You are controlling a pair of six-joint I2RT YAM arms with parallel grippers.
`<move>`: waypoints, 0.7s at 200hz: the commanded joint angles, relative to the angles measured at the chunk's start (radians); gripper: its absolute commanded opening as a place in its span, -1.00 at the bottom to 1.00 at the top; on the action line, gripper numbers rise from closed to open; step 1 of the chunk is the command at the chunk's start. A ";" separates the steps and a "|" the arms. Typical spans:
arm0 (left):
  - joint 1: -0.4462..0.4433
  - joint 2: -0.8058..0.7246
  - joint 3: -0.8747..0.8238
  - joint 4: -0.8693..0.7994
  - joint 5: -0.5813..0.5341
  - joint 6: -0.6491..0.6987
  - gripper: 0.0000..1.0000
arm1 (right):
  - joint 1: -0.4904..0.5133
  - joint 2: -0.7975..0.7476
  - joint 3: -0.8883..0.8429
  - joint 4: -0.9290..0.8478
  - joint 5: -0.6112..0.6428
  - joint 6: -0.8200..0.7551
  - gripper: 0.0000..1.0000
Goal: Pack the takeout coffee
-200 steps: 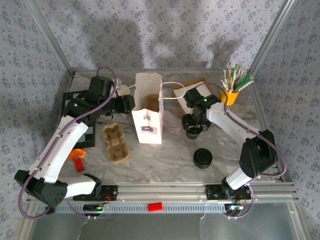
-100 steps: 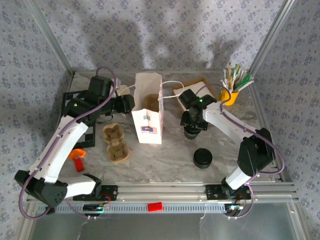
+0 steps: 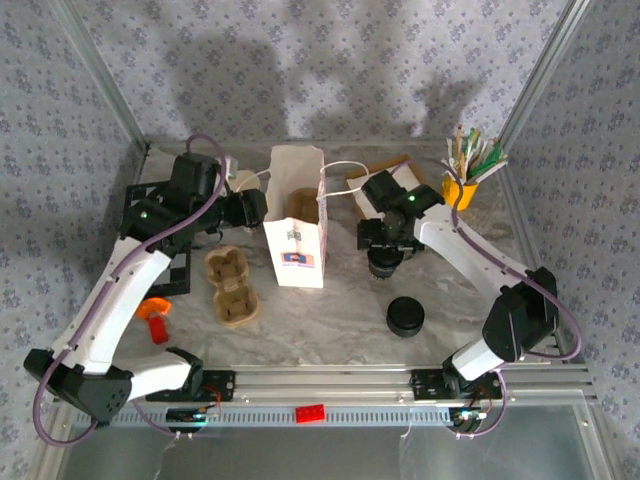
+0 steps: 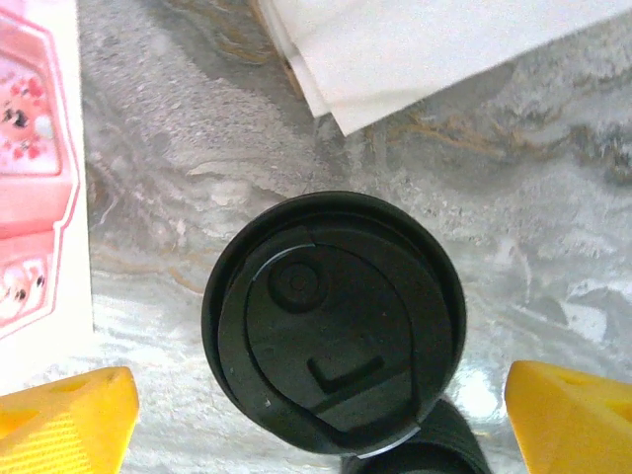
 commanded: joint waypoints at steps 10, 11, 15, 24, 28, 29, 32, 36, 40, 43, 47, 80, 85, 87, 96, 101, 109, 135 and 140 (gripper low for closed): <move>0.008 -0.022 0.012 -0.031 0.033 0.024 0.30 | -0.017 -0.016 -0.020 -0.021 -0.070 -0.293 0.93; 0.008 -0.023 0.013 -0.032 0.033 0.025 0.30 | -0.016 -0.014 -0.020 -0.022 -0.067 -0.294 0.93; 0.009 -0.021 0.014 -0.035 0.034 0.030 0.31 | -0.019 -0.009 -0.022 -0.022 -0.058 -0.308 0.93; 0.008 -0.021 0.014 -0.041 0.033 0.039 0.32 | -0.027 -0.001 -0.033 -0.016 -0.045 -0.332 0.94; 0.008 -0.021 0.014 -0.042 0.032 0.040 0.32 | -0.030 0.003 -0.037 -0.013 -0.049 -0.342 0.94; 0.008 -0.022 0.014 -0.043 0.032 0.041 0.32 | -0.031 0.004 -0.038 -0.012 -0.051 -0.345 0.95; 0.008 -0.021 0.014 -0.044 0.031 0.042 0.31 | -0.035 0.005 -0.041 -0.010 -0.056 -0.353 0.95; 0.009 -0.021 0.014 -0.045 0.030 0.043 0.32 | -0.039 0.007 -0.047 -0.006 -0.059 -0.362 0.96; 0.010 -0.021 0.014 -0.045 0.030 0.045 0.32 | -0.044 0.006 -0.055 0.001 -0.059 -0.367 0.96; 0.009 -0.021 0.015 -0.045 0.030 0.046 0.32 | -0.048 0.006 -0.060 0.006 -0.059 -0.371 0.96; 0.009 -0.019 0.015 -0.047 0.029 0.046 0.32 | -0.052 0.007 -0.065 0.010 -0.063 -0.376 0.96; 0.009 -0.012 0.015 -0.044 0.029 0.048 0.32 | -0.071 0.003 -0.083 0.050 -0.068 -0.403 0.88; 0.009 -0.011 0.014 -0.042 0.029 0.047 0.32 | -0.070 0.003 -0.086 0.059 -0.070 -0.409 0.86; 0.009 -0.012 0.014 -0.041 0.029 0.047 0.32 | -0.070 0.003 -0.088 0.066 -0.070 -0.412 0.86; 0.009 -0.010 0.014 -0.040 0.030 0.046 0.32 | -0.068 0.006 -0.090 0.078 -0.076 -0.424 0.85; 0.009 -0.010 0.014 -0.041 0.029 0.045 0.32 | -0.068 0.009 -0.089 0.080 -0.071 -0.421 0.85; 0.010 -0.010 0.014 -0.042 0.027 0.045 0.33 | -0.068 0.015 -0.086 0.075 -0.080 -0.419 0.85; 0.011 -0.011 0.014 -0.044 0.022 0.045 0.33 | -0.071 0.029 -0.095 0.089 -0.078 -0.425 0.85; 0.012 -0.010 0.015 -0.044 0.021 0.045 0.33 | -0.071 0.034 -0.091 0.086 -0.067 -0.424 0.85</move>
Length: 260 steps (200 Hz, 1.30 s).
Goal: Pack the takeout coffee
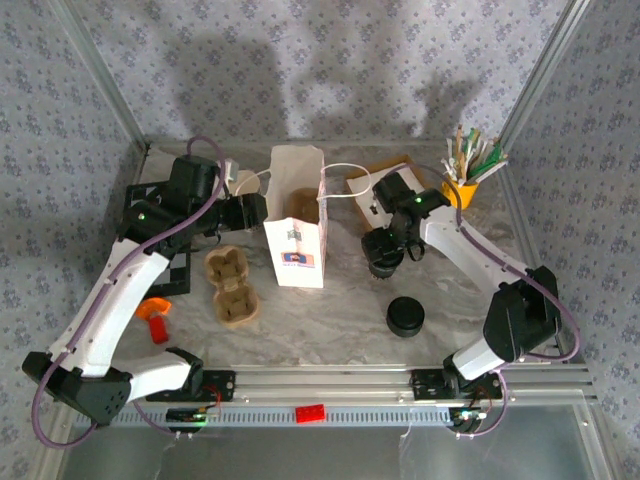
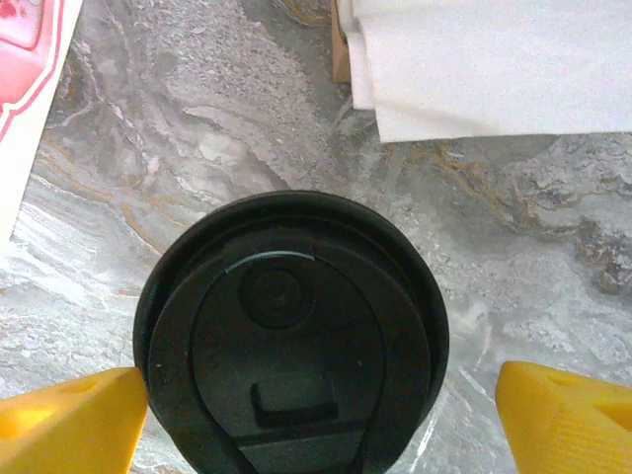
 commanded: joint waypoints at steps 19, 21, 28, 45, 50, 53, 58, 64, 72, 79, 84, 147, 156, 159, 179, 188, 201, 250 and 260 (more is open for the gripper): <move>0.007 -0.001 0.015 -0.009 0.006 0.012 0.34 | -0.002 0.039 -0.005 0.010 0.010 -0.032 0.80; 0.007 -0.001 0.015 -0.007 0.006 0.012 0.34 | -0.003 0.041 -0.005 0.011 0.010 -0.033 0.79; 0.008 -0.001 0.014 -0.007 0.008 0.012 0.33 | -0.002 0.045 -0.006 0.015 0.011 -0.034 0.76; 0.007 0.002 0.015 -0.007 0.009 0.010 0.34 | -0.003 0.049 -0.006 0.016 0.009 -0.036 0.70; 0.007 0.001 0.015 -0.008 0.011 0.010 0.33 | -0.002 0.049 -0.008 0.018 0.009 -0.036 0.69; 0.007 0.002 0.015 -0.007 0.010 0.010 0.33 | -0.002 0.050 -0.006 0.020 0.009 -0.036 0.68; 0.007 0.002 0.015 -0.007 0.009 0.010 0.34 | -0.002 0.050 -0.007 0.021 0.009 -0.037 0.67; 0.007 0.001 0.015 -0.005 0.009 0.010 0.33 | -0.002 0.052 -0.006 0.023 0.008 -0.039 0.67; 0.007 0.003 0.015 -0.005 0.012 0.010 0.33 | -0.002 0.054 -0.004 0.027 0.010 -0.039 0.67; 0.007 0.003 0.015 -0.005 0.011 0.010 0.34 | -0.002 0.055 -0.006 0.029 0.011 -0.039 0.68; 0.007 0.004 0.015 -0.004 0.012 0.009 0.33 | -0.003 0.056 -0.005 0.033 0.011 -0.038 0.67; 0.009 0.011 0.015 0.000 0.017 0.008 0.33 | 0.001 0.063 -0.022 0.039 0.017 -0.032 0.56; 0.008 0.011 0.015 0.001 0.018 0.006 0.33 | 0.004 0.062 -0.024 0.040 0.020 -0.027 0.54; 0.010 0.011 0.015 0.001 0.018 0.004 0.33 | 0.004 0.062 -0.026 0.040 0.021 -0.025 0.54; 0.008 0.009 0.015 0.001 0.019 0.003 0.34 | 0.014 0.055 -0.026 0.042 0.023 0.016 0.47; 0.010 0.008 0.015 0.002 0.018 0.003 0.34 | 0.020 0.049 -0.019 0.035 0.031 0.052 0.46; 0.010 0.007 0.015 0.001 0.019 0.001 0.34 | 0.025 0.046 -0.003 0.012 0.040 0.118 0.45; 0.012 0.006 0.008 0.002 0.016 0.001 0.34 | 0.030 0.031 -0.015 -0.006 0.049 0.409 0.42; 0.013 0.005 0.009 0.002 0.017 0.000 0.34 | 0.033 0.045 -0.001 -0.035 0.082 0.448 0.41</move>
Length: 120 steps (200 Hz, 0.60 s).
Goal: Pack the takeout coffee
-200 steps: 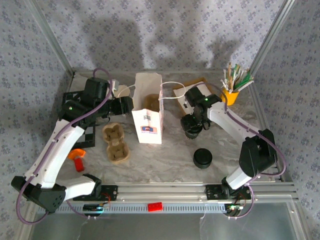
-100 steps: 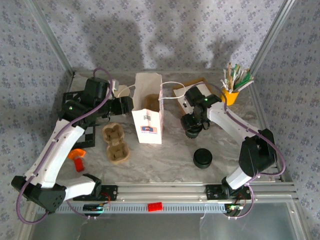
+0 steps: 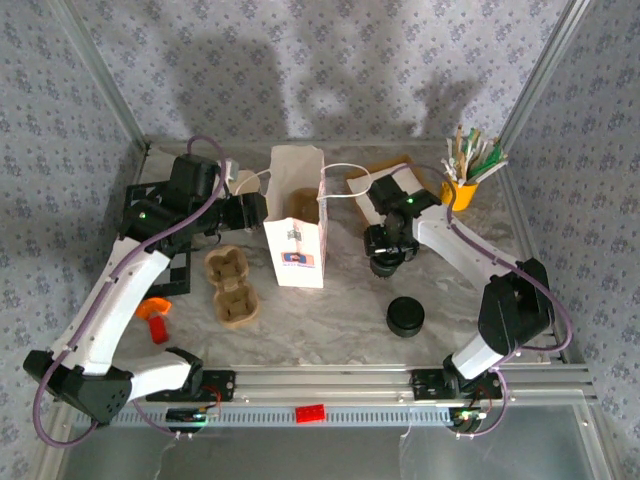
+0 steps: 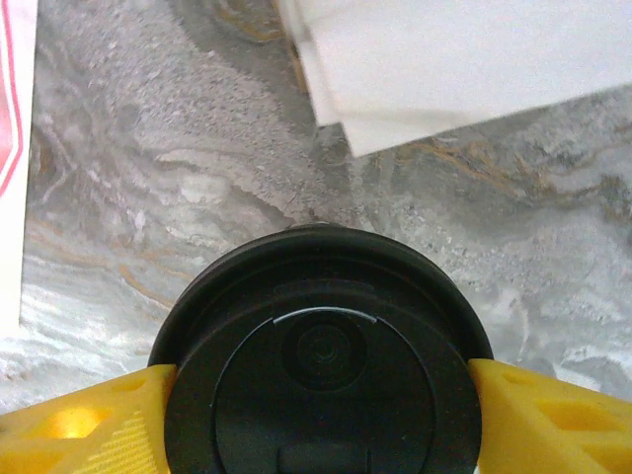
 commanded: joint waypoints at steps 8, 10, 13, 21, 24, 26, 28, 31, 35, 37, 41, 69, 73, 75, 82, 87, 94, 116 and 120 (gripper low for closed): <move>0.010 -0.003 0.010 0.000 0.012 0.001 0.34 | 0.015 0.013 0.013 -0.078 0.044 0.175 0.42; 0.010 -0.002 0.010 0.000 0.012 0.001 0.33 | 0.015 0.014 0.014 -0.078 0.045 0.175 0.42; 0.010 -0.002 0.011 -0.001 0.013 0.001 0.34 | 0.017 0.016 0.016 -0.082 0.049 0.176 0.42; 0.011 -0.002 0.010 -0.001 0.012 0.001 0.34 | 0.022 0.024 0.023 -0.084 0.051 0.169 0.44; 0.011 -0.002 0.009 0.000 0.012 0.002 0.34 | 0.025 0.027 0.025 -0.084 0.047 0.162 0.45; 0.012 -0.002 0.009 -0.001 0.013 0.002 0.34 | 0.027 0.028 0.027 -0.084 0.045 0.158 0.46; 0.011 -0.002 0.009 -0.001 0.013 0.001 0.34 | 0.028 0.031 0.030 -0.085 0.044 0.155 0.46; 0.012 -0.002 0.009 -0.001 0.013 0.001 0.34 | 0.030 0.035 0.034 -0.088 0.043 0.151 0.48; 0.012 -0.003 0.009 -0.001 0.012 0.001 0.34 | 0.032 0.037 0.039 -0.091 0.043 0.145 0.50; 0.012 -0.002 0.009 -0.001 0.012 0.001 0.34 | 0.033 0.040 0.042 -0.094 0.041 0.143 0.50; 0.012 -0.002 0.010 -0.002 0.012 0.001 0.34 | 0.034 0.044 0.049 -0.100 0.040 0.138 0.53; 0.012 -0.008 0.006 0.000 0.013 -0.003 0.34 | 0.039 0.041 0.090 -0.131 0.043 0.079 0.70; 0.012 -0.008 0.008 0.000 0.012 -0.004 0.34 | 0.039 0.037 0.092 -0.130 0.037 0.060 0.70; 0.012 -0.008 0.007 -0.001 0.011 -0.005 0.34 | 0.039 0.035 0.093 -0.131 0.037 0.050 0.71; 0.012 -0.007 0.006 -0.001 0.012 -0.008 0.34 | 0.039 0.031 0.099 -0.138 0.037 0.027 0.73; 0.012 -0.010 0.005 -0.001 0.012 -0.008 0.34 | 0.037 0.028 0.102 -0.146 0.031 0.007 0.74; 0.012 -0.014 0.004 0.000 0.010 -0.008 0.34 | 0.035 0.026 0.102 -0.145 0.019 -0.035 0.76; 0.012 -0.023 -0.002 0.003 -0.005 -0.008 0.34 | 0.036 0.014 0.089 -0.134 -0.024 -0.142 0.81; 0.012 -0.022 -0.001 0.003 -0.008 -0.008 0.34 | 0.036 0.013 0.087 -0.135 -0.031 -0.151 0.81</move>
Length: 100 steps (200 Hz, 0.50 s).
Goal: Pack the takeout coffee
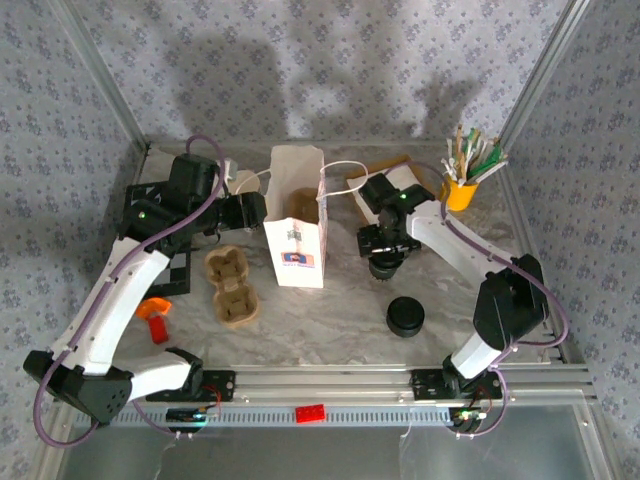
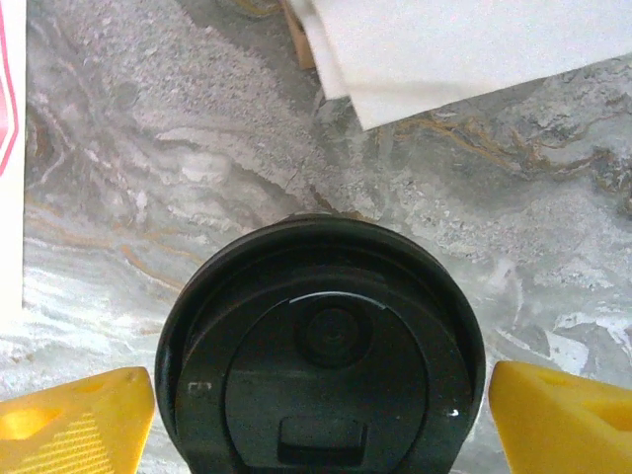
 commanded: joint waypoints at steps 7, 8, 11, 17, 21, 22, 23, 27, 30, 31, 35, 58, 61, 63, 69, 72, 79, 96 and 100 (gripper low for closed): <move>0.006 -0.022 0.000 0.002 -0.011 -0.004 0.34 | -0.001 -0.023 0.013 -0.048 -0.050 -0.155 0.82; 0.006 -0.022 -0.001 0.001 -0.012 -0.004 0.34 | -0.002 -0.023 0.013 -0.048 -0.050 -0.157 0.82; 0.006 -0.022 0.001 0.000 -0.013 -0.004 0.34 | -0.005 -0.022 0.013 -0.052 -0.050 -0.163 0.82; 0.005 -0.023 -0.001 0.000 -0.016 -0.004 0.34 | -0.007 -0.022 0.014 -0.055 -0.048 -0.175 0.82; 0.006 -0.024 0.000 0.000 -0.018 -0.004 0.34 | -0.008 -0.023 0.012 -0.053 -0.041 -0.179 0.82; 0.007 -0.024 0.000 0.000 -0.018 -0.004 0.34 | -0.008 -0.022 0.011 -0.051 -0.040 -0.180 0.82; 0.006 -0.024 -0.001 0.000 -0.018 -0.004 0.34 | -0.007 -0.023 0.011 -0.049 -0.038 -0.181 0.82; 0.008 -0.025 -0.001 0.001 -0.018 -0.004 0.34 | -0.007 -0.025 0.004 -0.043 -0.037 -0.187 0.82; 0.007 -0.024 -0.002 0.001 -0.017 -0.004 0.33 | -0.007 -0.028 0.001 -0.037 -0.038 -0.190 0.82; 0.007 -0.024 -0.002 0.001 -0.017 -0.004 0.33 | -0.008 -0.029 0.000 -0.036 -0.039 -0.192 0.82; 0.007 -0.024 -0.002 0.001 -0.017 -0.003 0.34 | -0.010 -0.029 -0.003 -0.031 -0.044 -0.195 0.82; 0.007 -0.021 0.000 0.000 -0.018 -0.003 0.34 | -0.027 -0.022 -0.007 -0.017 -0.041 -0.197 0.81; 0.007 -0.021 0.000 0.000 -0.018 -0.002 0.34 | -0.027 -0.021 -0.007 -0.017 -0.036 -0.197 0.82; 0.007 -0.021 0.000 0.000 -0.018 -0.003 0.34 | -0.027 -0.020 -0.008 -0.016 -0.033 -0.195 0.81; 0.008 -0.022 -0.001 0.001 -0.018 -0.003 0.34 | -0.027 -0.016 -0.006 -0.016 -0.024 -0.190 0.82; 0.007 -0.021 0.000 0.001 -0.018 -0.003 0.33 | -0.027 -0.013 -0.005 -0.016 -0.020 -0.188 0.82; 0.007 -0.021 -0.001 0.003 -0.017 -0.001 0.34 | -0.027 -0.008 -0.003 -0.013 -0.020 -0.184 0.81; 0.007 -0.019 -0.003 0.004 -0.015 -0.003 0.34 | -0.025 0.002 -0.003 -0.004 -0.004 -0.174 0.81; 0.008 -0.019 -0.003 0.004 -0.015 -0.003 0.34 | -0.024 0.003 -0.005 0.000 -0.006 -0.174 0.81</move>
